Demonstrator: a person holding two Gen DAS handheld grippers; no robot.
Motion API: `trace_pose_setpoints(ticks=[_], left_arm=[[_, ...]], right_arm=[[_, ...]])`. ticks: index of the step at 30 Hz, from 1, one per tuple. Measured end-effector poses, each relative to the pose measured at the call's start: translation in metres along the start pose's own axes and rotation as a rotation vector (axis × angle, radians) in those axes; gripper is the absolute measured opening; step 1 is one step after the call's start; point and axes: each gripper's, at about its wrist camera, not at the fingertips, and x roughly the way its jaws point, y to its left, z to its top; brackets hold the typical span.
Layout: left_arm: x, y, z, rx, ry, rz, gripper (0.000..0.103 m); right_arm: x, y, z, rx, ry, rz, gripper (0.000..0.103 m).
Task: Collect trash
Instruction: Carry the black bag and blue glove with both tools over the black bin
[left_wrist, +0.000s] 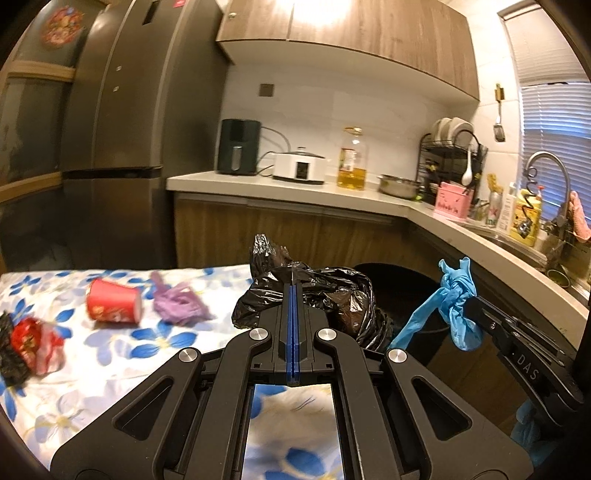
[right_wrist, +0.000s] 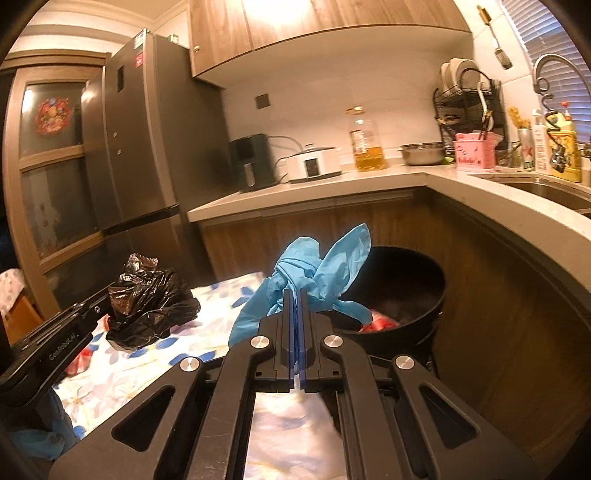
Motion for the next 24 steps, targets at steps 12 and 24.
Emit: trace_pose_setpoints(ticks=[12, 24], left_arm=[[0.044, -0.05, 0.025, 0.051, -0.018, -0.084, 0.0], [0.076, -0.082, 0.042, 0.073, -0.033, -0.125, 0.0]], right_arm=[[0.005, -0.031, 0.027, 0.01, -0.061, -0.085, 0.002], [0.01, -0.052, 0.049, 0.015, -0.108, -0.122, 0.002]])
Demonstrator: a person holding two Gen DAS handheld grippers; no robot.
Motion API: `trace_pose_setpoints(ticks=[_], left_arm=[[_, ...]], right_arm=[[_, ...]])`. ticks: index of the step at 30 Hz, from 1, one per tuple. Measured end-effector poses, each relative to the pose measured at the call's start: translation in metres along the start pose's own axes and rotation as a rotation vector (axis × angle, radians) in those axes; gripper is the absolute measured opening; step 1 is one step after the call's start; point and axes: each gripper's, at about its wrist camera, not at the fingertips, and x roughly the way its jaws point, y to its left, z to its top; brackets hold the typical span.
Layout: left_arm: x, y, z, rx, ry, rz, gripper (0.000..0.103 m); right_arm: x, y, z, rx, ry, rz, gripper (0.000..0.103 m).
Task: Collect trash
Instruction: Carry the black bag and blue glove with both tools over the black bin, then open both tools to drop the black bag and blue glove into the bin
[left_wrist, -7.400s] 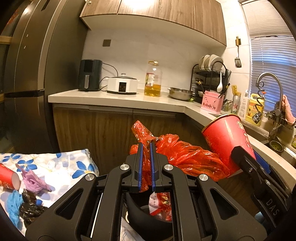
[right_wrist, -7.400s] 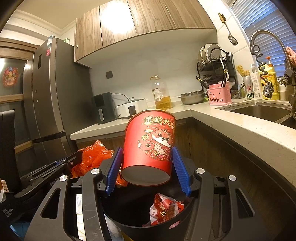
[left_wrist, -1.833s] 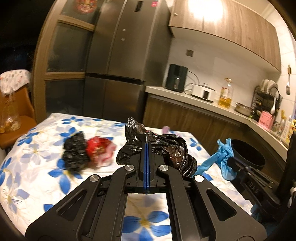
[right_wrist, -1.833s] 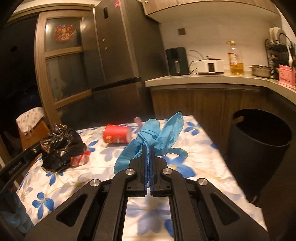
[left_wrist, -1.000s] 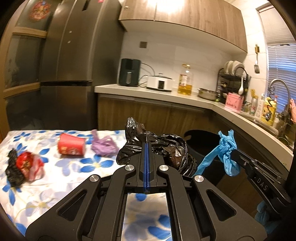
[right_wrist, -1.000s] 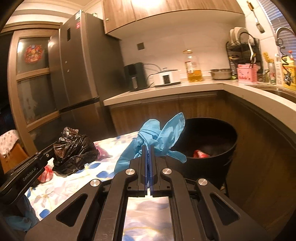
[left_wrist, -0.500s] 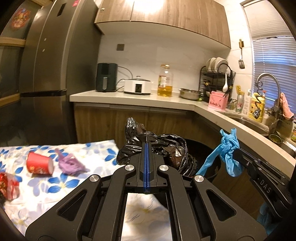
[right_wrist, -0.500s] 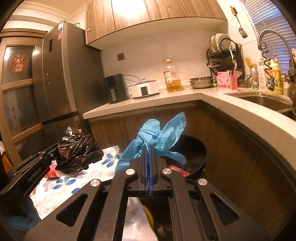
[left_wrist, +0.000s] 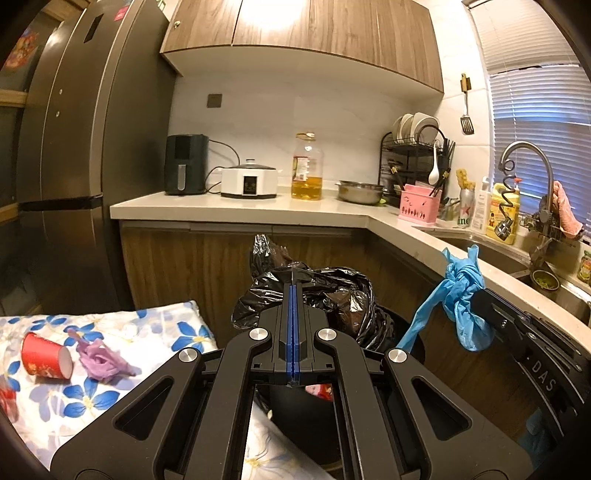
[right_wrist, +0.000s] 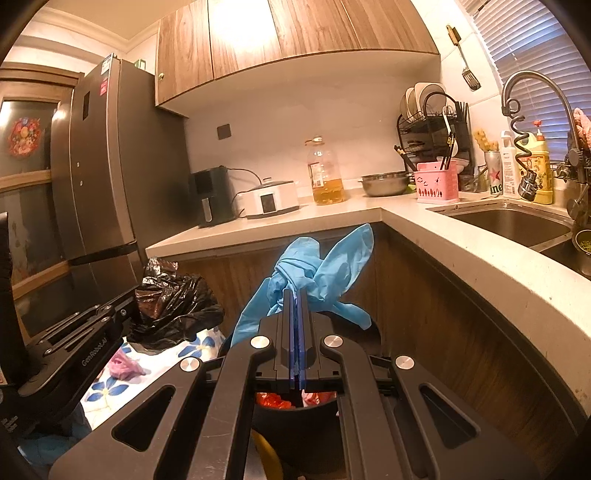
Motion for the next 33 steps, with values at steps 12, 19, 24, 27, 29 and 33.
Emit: trace_pose_setpoints(ticks=[12, 19, 24, 27, 29, 33], left_arm=[[0.03, -0.007, -0.001, 0.002, 0.0, -0.014, 0.0], [0.044, -0.005, -0.003, -0.007, 0.003, -0.022, 0.0], [0.054, -0.004, -0.004, -0.013, 0.011, -0.039, 0.0], [0.06, -0.004, -0.006, -0.012, 0.02, -0.053, 0.0], [0.064, -0.003, -0.008, -0.017, 0.028, -0.062, 0.0], [0.071, -0.003, -0.013, -0.016, 0.051, -0.067, 0.0]], right_arm=[[0.017, -0.003, 0.004, 0.0, -0.014, -0.002, 0.002], [0.029, -0.002, 0.006, -0.011, -0.008, 0.015, 0.002], [0.038, -0.003, 0.004, -0.012, 0.003, 0.021, 0.002], [0.042, -0.004, 0.001, -0.007, 0.01, 0.026, 0.002], [0.046, -0.005, 0.0, -0.006, 0.018, 0.015, 0.003], [0.049, -0.007, -0.001, -0.003, 0.027, 0.011, 0.008]])
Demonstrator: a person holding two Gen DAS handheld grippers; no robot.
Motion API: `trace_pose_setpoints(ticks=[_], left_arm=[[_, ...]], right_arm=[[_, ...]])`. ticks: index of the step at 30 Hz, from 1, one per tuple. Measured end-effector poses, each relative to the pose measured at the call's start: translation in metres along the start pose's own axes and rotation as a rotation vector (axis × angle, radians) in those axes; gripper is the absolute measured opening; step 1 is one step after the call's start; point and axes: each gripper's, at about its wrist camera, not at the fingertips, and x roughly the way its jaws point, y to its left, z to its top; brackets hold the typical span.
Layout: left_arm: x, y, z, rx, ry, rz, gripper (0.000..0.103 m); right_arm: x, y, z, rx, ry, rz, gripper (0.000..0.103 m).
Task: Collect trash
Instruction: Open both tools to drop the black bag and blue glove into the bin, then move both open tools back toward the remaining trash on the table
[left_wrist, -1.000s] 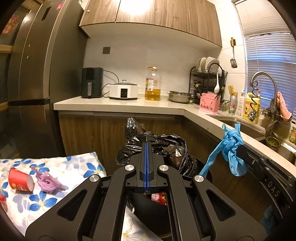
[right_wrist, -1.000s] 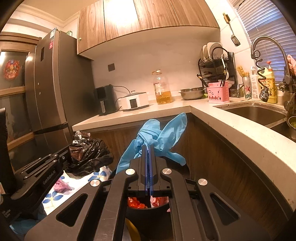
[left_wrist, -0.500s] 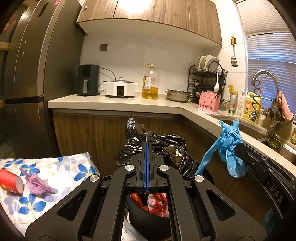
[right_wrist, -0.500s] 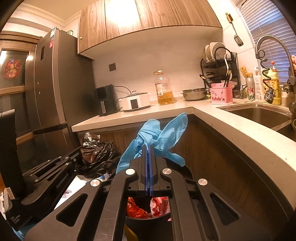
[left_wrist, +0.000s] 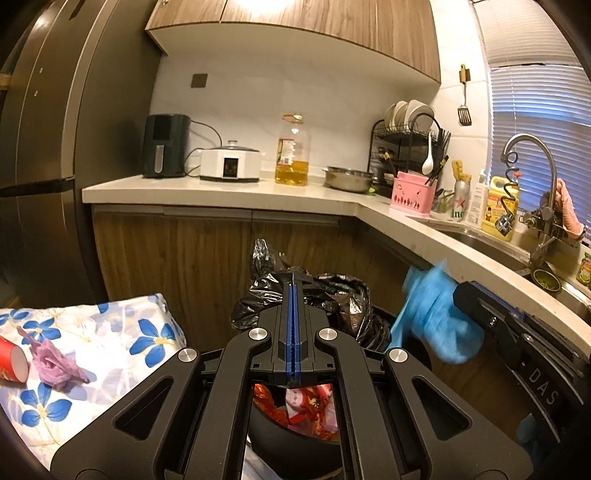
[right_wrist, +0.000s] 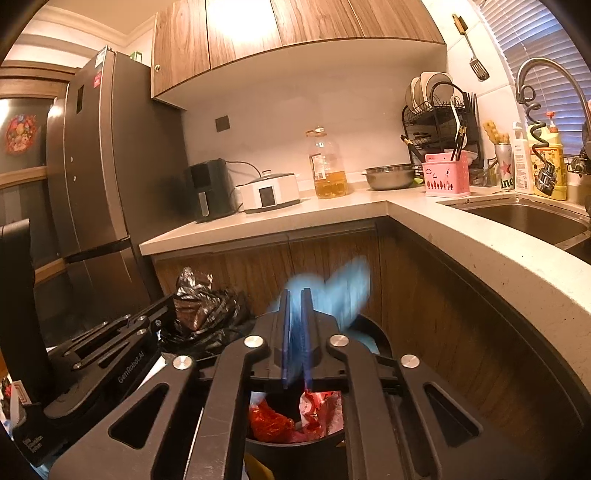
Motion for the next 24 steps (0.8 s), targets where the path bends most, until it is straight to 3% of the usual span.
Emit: trace_pose_setpoints(ticks=[2, 4, 7, 12, 15, 17, 24], left_arm=[[0.004, 0.001, -0.002, 0.003, 0.01, 0.005, 0.0], [0.006, 0.002, -0.003, -0.003, 0.025, -0.004, 0.003], [0.008, 0.005, -0.006, -0.009, 0.033, -0.009, 0.024], [0.001, 0.015, -0.01, -0.036, 0.027, 0.016, 0.048], [-0.008, 0.02, -0.014, -0.04, 0.03, 0.041, 0.058], [-0.015, 0.024, -0.018, -0.041, 0.033, 0.058, 0.07], [-0.051, 0.044, -0.038, -0.066, 0.033, 0.16, 0.082]], right_arm=[[0.001, -0.002, -0.001, 0.005, 0.006, -0.006, 0.019], [0.002, -0.004, -0.002, 0.012, 0.006, -0.012, 0.022], [0.0, -0.009, -0.003, 0.03, 0.009, -0.027, 0.027], [-0.003, -0.012, -0.005, 0.041, 0.022, -0.034, 0.035], [-0.007, -0.011, -0.009, 0.042, 0.025, -0.035, 0.048], [-0.01, -0.009, -0.01, 0.04, 0.026, -0.033, 0.056], [-0.023, 0.004, -0.015, 0.031, 0.02, -0.011, 0.069]])
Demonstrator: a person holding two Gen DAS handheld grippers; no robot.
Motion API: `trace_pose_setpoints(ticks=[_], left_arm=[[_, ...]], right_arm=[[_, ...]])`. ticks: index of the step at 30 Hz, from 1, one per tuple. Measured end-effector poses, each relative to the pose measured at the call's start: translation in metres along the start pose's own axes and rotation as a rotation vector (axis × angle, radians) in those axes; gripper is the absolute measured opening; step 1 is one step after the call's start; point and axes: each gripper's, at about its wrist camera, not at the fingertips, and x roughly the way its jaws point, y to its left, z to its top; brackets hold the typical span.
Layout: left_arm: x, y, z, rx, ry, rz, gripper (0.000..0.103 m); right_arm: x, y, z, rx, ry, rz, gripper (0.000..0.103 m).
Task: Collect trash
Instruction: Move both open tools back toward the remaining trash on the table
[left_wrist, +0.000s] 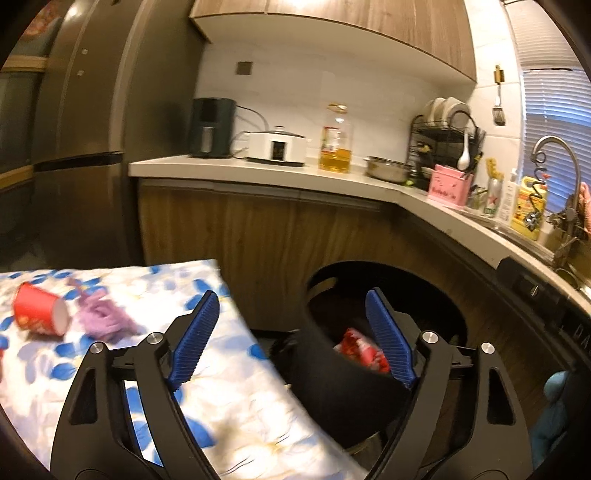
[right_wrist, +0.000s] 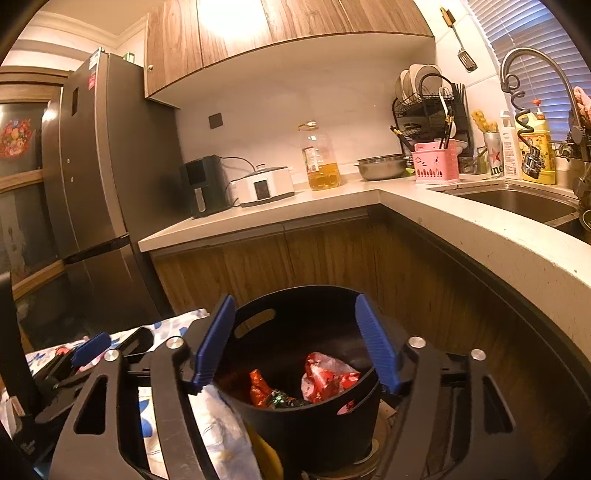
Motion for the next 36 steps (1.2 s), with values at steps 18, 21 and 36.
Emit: trace_pose_setpoints(ticks=[18, 21, 36], left_arm=[[-0.105, 0.139, -0.04, -0.135, -0.028, 0.374, 0.091], [-0.121, 0.164, -0.042, -0.155, -0.038, 0.432, 0.091], [-0.148, 0.24, -0.051, -0.184, -0.043, 0.552, 0.091]], right_arm=[[-0.01, 0.082, -0.042, -0.044, 0.087, 0.166, 0.075], [-0.009, 0.101, -0.049, -0.057, 0.104, 0.2, 0.075], [0.006, 0.179, -0.075, -0.113, 0.171, 0.324, 0.075]])
